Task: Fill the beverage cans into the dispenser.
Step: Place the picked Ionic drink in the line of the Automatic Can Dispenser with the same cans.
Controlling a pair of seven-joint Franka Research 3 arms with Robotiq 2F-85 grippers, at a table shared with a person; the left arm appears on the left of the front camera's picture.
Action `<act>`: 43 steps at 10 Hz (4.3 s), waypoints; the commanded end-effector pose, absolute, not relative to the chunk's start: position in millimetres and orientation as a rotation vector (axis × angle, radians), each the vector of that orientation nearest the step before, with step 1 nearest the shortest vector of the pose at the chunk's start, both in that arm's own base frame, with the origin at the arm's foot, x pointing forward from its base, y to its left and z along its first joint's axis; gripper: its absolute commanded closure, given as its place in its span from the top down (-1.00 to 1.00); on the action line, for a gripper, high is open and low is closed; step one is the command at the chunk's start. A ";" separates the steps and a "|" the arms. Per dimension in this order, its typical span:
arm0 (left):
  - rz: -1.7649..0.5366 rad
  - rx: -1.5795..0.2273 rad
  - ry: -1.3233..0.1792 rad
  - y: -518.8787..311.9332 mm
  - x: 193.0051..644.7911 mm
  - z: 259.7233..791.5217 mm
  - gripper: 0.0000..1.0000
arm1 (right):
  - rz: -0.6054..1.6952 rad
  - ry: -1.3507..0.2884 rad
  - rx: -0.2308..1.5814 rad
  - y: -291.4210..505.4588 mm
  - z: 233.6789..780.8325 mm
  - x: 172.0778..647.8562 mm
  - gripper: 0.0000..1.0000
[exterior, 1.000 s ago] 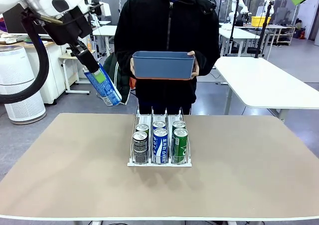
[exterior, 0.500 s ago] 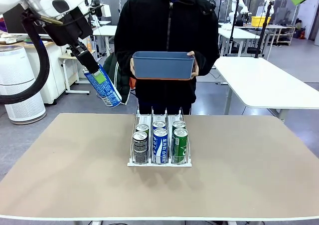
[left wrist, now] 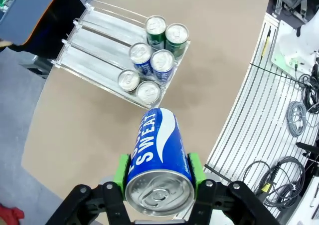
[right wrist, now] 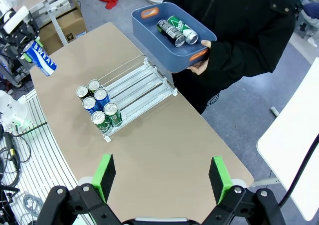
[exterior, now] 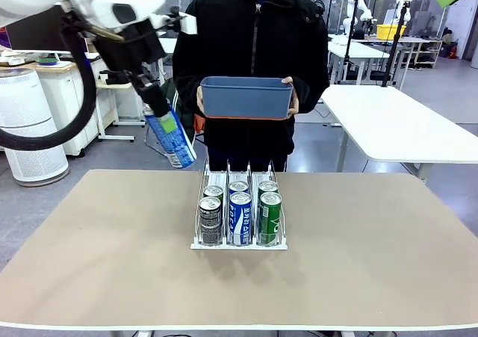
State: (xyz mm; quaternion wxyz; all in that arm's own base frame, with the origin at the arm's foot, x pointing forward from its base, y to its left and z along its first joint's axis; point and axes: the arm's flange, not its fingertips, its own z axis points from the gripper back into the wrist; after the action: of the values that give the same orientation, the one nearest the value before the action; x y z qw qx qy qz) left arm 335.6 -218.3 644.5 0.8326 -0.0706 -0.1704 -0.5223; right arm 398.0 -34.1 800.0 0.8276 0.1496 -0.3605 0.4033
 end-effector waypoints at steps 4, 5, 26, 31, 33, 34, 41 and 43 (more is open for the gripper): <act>-1.270 0.030 -0.297 -303.9 308.5 621.4 0.15 | 0.858 -0.764 0.316 -33.6 799.7 397.3 1.00; -1.314 0.033 -0.269 -315.6 306.7 607.6 0.15 | 0.858 -0.764 0.316 -33.6 799.7 397.3 1.00; -1.510 0.055 -0.217 -377.8 345.1 481.2 0.15 | 0.858 -0.764 0.316 -33.6 799.7 397.3 1.00; -1.474 0.078 -0.266 -377.0 366.9 455.7 0.15 | 0.858 -0.764 0.316 -33.6 799.7 397.3 1.00; -1.457 0.105 -0.293 -375.7 377.3 451.5 0.15 | 0.858 -0.764 0.316 -33.6 799.7 397.3 1.00; -1.447 0.118 -0.304 -376.1 381.7 449.1 0.15 | 0.858 -0.764 0.316 -33.6 799.7 397.3 1.00; -1.419 0.118 -0.367 -380.4 407.0 441.9 0.15 | 0.858 -0.764 0.316 -33.6 799.7 397.3 1.00; -1.432 0.094 -0.347 -383.7 413.5 433.3 0.15 | 0.858 -0.764 0.316 -33.6 799.7 397.3 1.00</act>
State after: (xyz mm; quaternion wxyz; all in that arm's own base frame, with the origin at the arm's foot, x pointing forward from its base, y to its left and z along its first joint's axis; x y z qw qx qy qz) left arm 398.9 -379.5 431.9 0.7465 0.0456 -0.1277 -0.6514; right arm 398.0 -34.2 800.1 0.8276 0.1496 -0.3606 0.4033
